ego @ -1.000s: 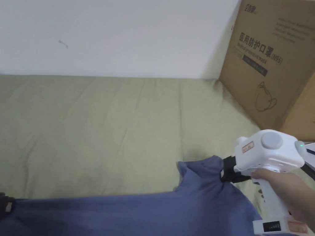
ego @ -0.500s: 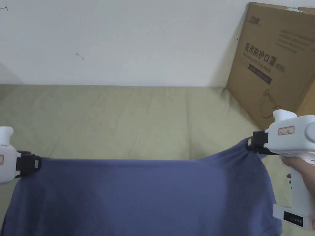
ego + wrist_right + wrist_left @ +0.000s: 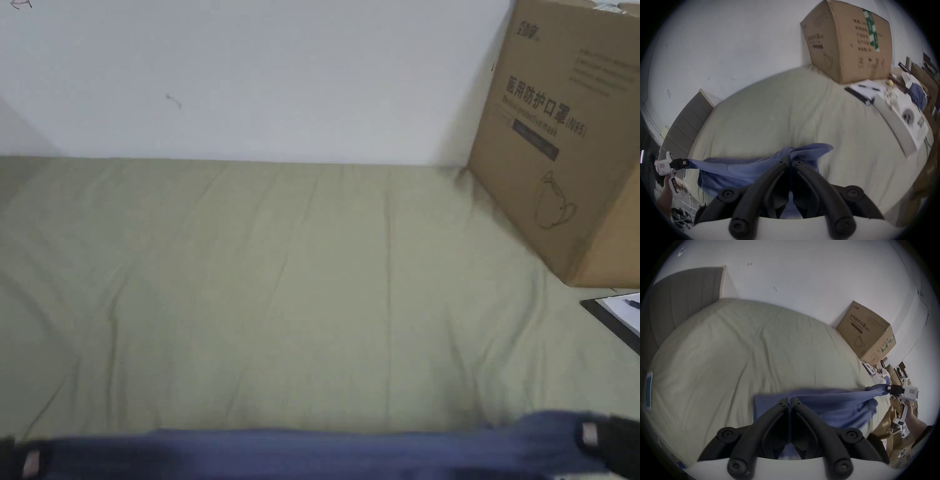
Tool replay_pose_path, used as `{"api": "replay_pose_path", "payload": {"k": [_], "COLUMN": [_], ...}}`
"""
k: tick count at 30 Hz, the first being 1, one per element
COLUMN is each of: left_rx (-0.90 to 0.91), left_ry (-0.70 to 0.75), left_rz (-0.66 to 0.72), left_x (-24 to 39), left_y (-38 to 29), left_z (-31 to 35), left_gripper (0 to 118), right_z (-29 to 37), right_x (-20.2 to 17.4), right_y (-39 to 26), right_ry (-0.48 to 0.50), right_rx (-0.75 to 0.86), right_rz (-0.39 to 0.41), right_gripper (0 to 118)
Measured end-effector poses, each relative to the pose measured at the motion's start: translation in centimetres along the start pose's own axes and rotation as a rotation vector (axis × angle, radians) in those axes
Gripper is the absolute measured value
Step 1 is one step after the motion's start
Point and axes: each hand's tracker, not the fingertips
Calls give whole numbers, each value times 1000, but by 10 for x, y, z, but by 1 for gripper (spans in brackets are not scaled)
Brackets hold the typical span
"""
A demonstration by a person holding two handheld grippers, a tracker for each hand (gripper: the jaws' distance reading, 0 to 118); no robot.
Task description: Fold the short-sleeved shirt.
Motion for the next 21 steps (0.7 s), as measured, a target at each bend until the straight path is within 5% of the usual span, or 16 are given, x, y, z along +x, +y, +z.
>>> {"api": "replay_pose_path", "payload": {"k": [10,11,13,14,15,16,21], "left_rx": [-175,-176,-166,-139,-114,-65,170], "left_ry": [109,155,273,320,364,380,215], "left_rz": [28,15,-32,-45,-49,-46,46], "left_x": [-8,-9,-9,-9,-15,-14,-5], "left_y": [-79,-80,-79,-77,-76,-72,-47], "left_z": [-14,-19,-23,-21,-17,-8,62], "left_gripper": [10,22,66,85,103,107,107], "right_z": [-25,-28,-30,-30,-26,-21,43], "right_x": [23,21,16,23,22,21,-2], "right_y": [-82,-82,-80,-80,-77,-74,-46], "right_ry": [-118,-125,-172,-188,-197,-215,-183], "right_rx": [-142,-147,-150,-160,-153,-144,35], "right_rz": [1,7,29,27,22,20,25], "right_gripper": [4,9,37,57,96,116,112]}}
